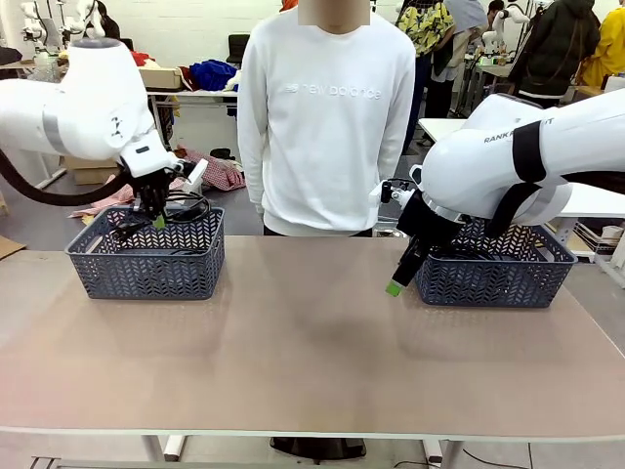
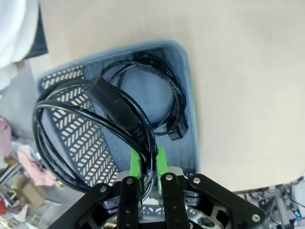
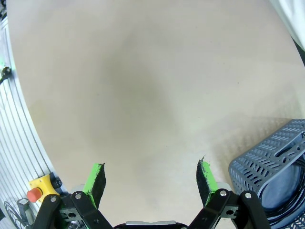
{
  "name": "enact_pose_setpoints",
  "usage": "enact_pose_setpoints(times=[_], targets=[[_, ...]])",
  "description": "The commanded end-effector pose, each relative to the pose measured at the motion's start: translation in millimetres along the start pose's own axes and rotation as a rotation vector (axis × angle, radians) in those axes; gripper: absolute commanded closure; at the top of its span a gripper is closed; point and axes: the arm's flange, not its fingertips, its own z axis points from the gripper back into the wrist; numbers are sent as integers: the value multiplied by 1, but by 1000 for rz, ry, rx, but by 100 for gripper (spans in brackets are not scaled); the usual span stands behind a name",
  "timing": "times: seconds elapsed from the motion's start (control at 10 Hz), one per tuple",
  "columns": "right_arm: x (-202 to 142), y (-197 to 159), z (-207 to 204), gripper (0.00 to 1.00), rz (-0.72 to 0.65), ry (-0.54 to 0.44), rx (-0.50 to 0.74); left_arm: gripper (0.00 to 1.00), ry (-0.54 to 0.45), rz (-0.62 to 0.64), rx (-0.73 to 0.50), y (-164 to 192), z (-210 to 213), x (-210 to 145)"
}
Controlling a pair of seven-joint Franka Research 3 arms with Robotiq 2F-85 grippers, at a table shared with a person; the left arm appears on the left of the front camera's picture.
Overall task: Organize the cables according to human instructions.
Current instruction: Pick up a bundle of cables and place it in the basket indicated by the human.
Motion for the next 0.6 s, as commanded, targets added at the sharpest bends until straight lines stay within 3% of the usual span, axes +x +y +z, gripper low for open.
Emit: enact_pose_setpoints(times=[0.0,0.5], targets=[[0,0,1,0,2,-1,-4,100,-16,-25,32,-4,-13,-8],[0,0,1,0,2,-1,-4,100,-15,-16,20,-2,-46,-18]])
